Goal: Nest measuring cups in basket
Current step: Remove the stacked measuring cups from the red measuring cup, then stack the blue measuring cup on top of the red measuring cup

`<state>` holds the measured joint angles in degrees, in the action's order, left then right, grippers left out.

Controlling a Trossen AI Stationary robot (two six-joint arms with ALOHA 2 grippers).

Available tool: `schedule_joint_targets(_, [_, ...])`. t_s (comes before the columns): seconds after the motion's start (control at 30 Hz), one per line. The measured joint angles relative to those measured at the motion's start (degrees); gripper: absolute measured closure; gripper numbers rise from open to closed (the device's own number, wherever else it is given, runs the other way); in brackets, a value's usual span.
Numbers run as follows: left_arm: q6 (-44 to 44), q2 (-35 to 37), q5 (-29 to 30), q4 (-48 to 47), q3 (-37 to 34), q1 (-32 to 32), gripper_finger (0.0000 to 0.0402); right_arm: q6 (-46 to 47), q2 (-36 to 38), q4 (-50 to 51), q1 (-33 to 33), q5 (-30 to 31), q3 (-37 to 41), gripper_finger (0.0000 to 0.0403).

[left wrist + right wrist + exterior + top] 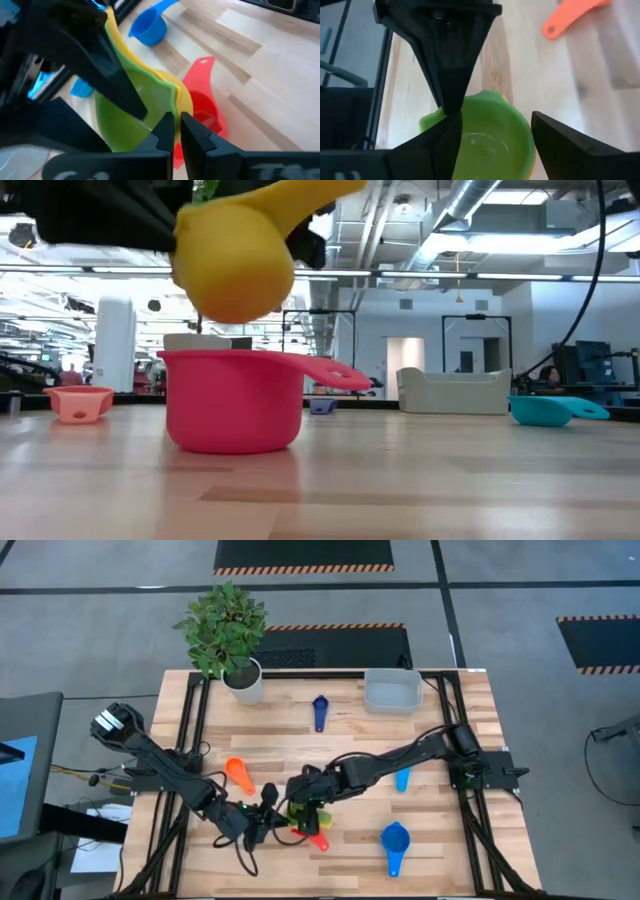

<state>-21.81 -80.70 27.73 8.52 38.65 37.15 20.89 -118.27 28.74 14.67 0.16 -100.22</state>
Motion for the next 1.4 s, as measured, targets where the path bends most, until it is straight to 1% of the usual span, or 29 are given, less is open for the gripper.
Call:
schedule_joint_targets(0.1, [0.0, 1.9, 0.9, -2.6, 0.0, -0.4, 0.0400, 0.4, 2.1, 4.7, 0.7, 6.2, 0.0, 0.0143])
schedule_joint_targets(0.17, [0.6, 2.7, 2.8, -7.2, 0.0, -0.6, 0.0400, 2.0, 3.2, 9.6, 1.2, 11.8, 0.0, 0.0143])
schedule_joint_targets(0.23, [2.1, 2.9, 5.0, -12.6, 0.0, -1.1, 0.0400, 3.3, 3.5, 15.0, 1.7, 14.9, 0.0, 0.0143])
schedule_joint_targets(0.33, [6.2, 2.8, 6.7, -20.1, -0.2, -3.0, 0.0400, 6.3, 3.4, 21.9, 2.6, 14.8, 0.1, 0.0143])
schedule_joint_targets(0.43, [8.5, 2.8, 6.2, -20.9, -1.7, -6.1, 0.0400, 10.3, 3.4, 26.6, 3.6, 14.9, 0.2, 0.0143])
schedule_joint_targets(0.57, [7.1, 2.7, 2.1, -18.5, -4.7, -10.2, 0.0400, 13.4, 3.6, 29.0, 5.2, 15.2, 3.0, 0.0143])
schedule_joint_targets(0.63, [6.8, 2.7, -1.1, -17.2, -6.1, -12.3, 0.0400, 15.7, 5.0, 29.4, 6.2, 15.4, 6.0, 0.0143])
schedule_joint_targets(0.7, [6.7, 2.7, -2.9, -16.1, -7.0, -13.8, 0.0400, 19.3, 6.8, 29.5, 7.2, 15.4, 9.5, 0.0143])
schedule_joint_targets(0.8, [6.6, 2.7, -3.4, -15.9, -7.3, -14.6, 0.0399, 25.8, 10.6, 29.2, 9.0, 15.9, 15.4, 0.0143])
schedule_joint_targets(0.87, [6.6, 2.7, -3.4, -15.7, -7.3, -14.8, 0.0392, 31.9, 14.2, 29.1, 10.6, 17.2, 18.8, 0.0143])
schedule_joint_targets(0.97, [6.6, 2.7, -3.4, -14.7, -7.3, -14.8, 0.0369, 43.6, 19.5, 29.0, 13.4, 17.8, 23.1, 0.0143])
schedule_joint_targets(1.07, [6.6, 2.7, -3.4, -14.5, -7.3, -14.8, 0.0336, 53.9, 22.8, 29.1, 16.9, 17.7, 26.1, 0.0143])
schedule_joint_targets(1.17, [7.1, 2.7, -1.5, -14.5, -7.3, -14.8, 0.0304, 61.6, 23.8, 31.0, 20.0, 14.1, 27.2, 0.0143])
schedule_joint_targets(1.3, [9.1, 2.8, 4.7, -15.5, -6.0, -14.0, 0.0269, 71.8, 23.4, 32.0, 24.1, 9.7, 27.2, 0.0143])
schedule_joint_targets(1.4, [11.0, 2.8, 8.8, -15.6, -4.5, -12.8, 0.0249, 76.5, 21.8, 32.2, 26.5, 7.2, 27.2, 0.0143])
